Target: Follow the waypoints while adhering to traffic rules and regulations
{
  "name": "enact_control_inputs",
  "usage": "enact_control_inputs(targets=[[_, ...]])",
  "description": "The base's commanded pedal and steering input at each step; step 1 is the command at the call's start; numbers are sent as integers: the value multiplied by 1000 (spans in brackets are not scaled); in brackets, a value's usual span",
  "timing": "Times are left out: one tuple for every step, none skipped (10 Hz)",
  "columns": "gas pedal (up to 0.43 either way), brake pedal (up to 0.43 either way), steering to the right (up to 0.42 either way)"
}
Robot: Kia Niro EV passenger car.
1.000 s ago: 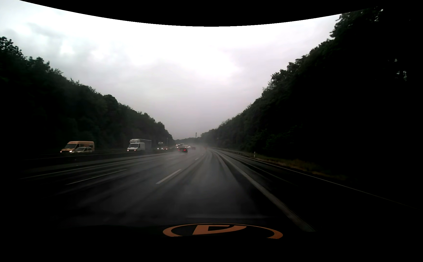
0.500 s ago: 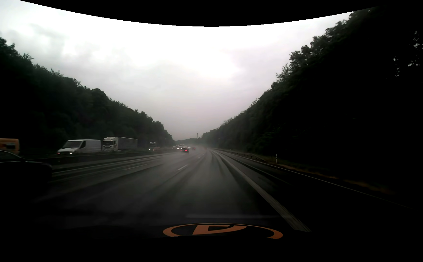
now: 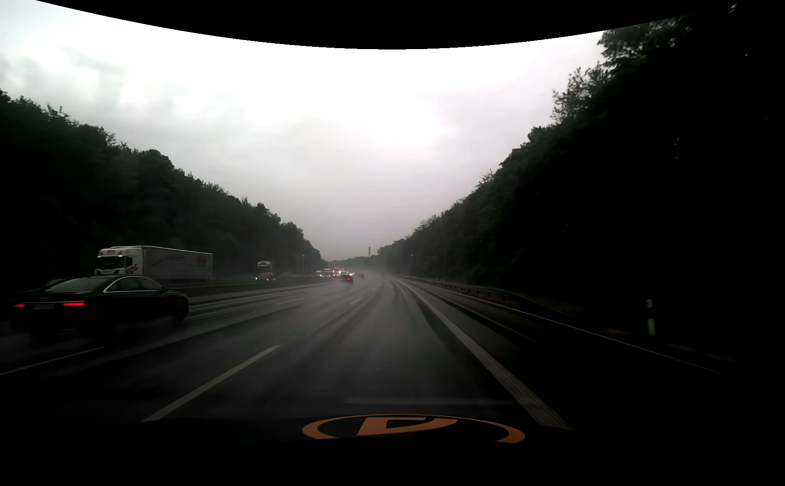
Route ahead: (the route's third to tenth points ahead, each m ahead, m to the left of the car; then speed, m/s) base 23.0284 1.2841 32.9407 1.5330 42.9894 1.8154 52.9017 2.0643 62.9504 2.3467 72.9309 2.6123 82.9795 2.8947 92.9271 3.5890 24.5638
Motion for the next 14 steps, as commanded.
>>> enact_control_inputs(targets=[[39, 0, -5], [39, 0, -5], [39, 0, -5], [0, 0, -5], [0, 0, -5], [0, 0, -4], [0, 0, -4], [0, 0, -4], [0, 0, -4], [0, 0, -3], [8, 0, -3], [28, 0, -3], [39, 0, -3], [39, 0, -3]])
